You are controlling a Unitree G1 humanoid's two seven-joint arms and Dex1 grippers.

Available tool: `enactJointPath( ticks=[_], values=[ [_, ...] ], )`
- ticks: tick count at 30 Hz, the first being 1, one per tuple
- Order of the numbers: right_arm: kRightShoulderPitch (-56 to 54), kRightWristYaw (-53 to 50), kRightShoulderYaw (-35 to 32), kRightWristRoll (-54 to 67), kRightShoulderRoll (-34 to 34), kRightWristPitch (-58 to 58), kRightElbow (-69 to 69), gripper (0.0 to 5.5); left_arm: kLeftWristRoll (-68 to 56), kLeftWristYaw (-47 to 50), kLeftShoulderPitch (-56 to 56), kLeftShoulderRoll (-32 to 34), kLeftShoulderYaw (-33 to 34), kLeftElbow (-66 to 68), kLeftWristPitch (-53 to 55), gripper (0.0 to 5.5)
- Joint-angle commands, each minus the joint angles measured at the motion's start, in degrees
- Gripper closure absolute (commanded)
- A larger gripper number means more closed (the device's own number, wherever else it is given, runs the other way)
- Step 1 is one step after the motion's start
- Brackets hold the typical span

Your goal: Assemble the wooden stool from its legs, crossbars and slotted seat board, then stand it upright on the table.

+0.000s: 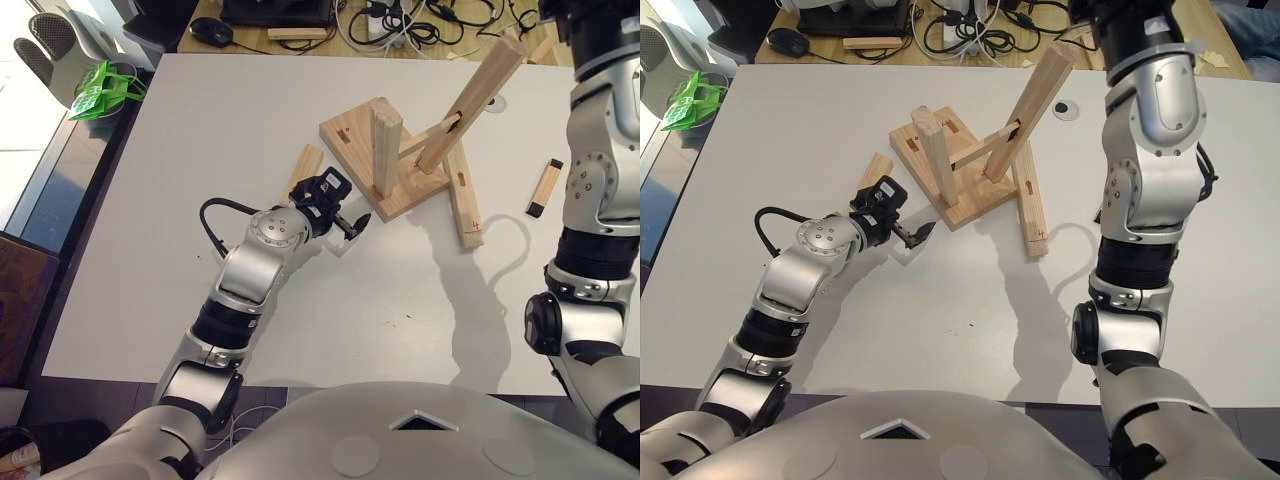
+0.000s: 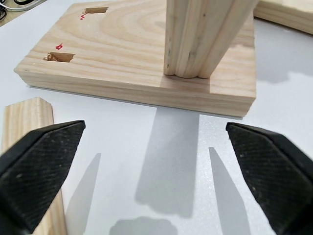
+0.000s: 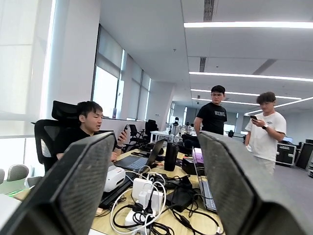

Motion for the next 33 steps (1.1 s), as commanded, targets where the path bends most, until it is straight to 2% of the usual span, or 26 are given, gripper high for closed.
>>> enactJointPath(
  ticks=[1, 4, 9, 12, 15, 18, 22, 24, 26, 30, 33],
  values=[
    [-1.80, 1.32, 2.23, 2.19, 2.34, 2.70, -2.74, 3.11, 0.56, 0.24, 0.03, 0.03, 0.14, 0.17, -0.28, 0.10],
    [0.77, 3.50, 5.68, 3.49, 3.55, 7.46, -2.97, 3.61, 0.62, 0.07, 0.08, 0.27, 0.13, 0.05, -0.17, 0.10],
    [11.45, 8.88, 17.11, 1.57, -0.38, 27.20, 4.34, 4.49, 0.67, 0.02, 0.15, 0.41, 0.11, -0.29, 0.02, 0.10],
    [13.47, 7.65, 17.16, 1.59, 1.24, 33.27, 9.41, 4.97, 0.66, 0.25, 0.08, -0.03, -0.06, -0.21, -0.04, 0.10],
    [11.70, 6.19, 14.26, 2.28, 3.84, 31.17, 10.07, 5.44, 0.73, 0.23, 0.25, 0.06, -0.01, -0.20, -0.16, 0.10],
    [10.66, 5.57, 11.66, 2.04, 5.97, 23.62, 9.28, 5.47, 0.86, 0.18, -0.11, 0.14, 0.10, 0.38, -0.59, 0.10],
    [7.44, 1.41, 5.57, 1.37, 8.99, 7.46, 3.98, 5.47, 0.99, -0.05, 0.09, 0.66, 0.34, 0.79, -1.80, 0.10],
    [3.95, 0.70, 4.43, 2.39, 9.99, 4.61, -0.97, 5.47, 0.15, 0.51, 0.68, -0.19, 2.14, 1.35, -5.57, 0.10],
    [0.22, 1.33, 4.76, 4.74, 10.92, 6.26, -4.28, 5.47, -2.00, 2.30, 0.97, -3.15, 6.09, 2.83, -12.56, 0.10],
    [-9.72, 4.81, 8.85, 13.98, 15.52, 18.77, -4.63, 5.47, -11.81, 15.43, -1.00, -14.43, 25.41, 8.36, -27.75, 0.10],
    [-14.48, 4.86, 11.24, 17.18, 20.83, 24.27, -0.13, 5.47, -15.55, 25.70, -3.99, -16.39, 37.34, 14.36, -34.13, 0.10]
  ],
)
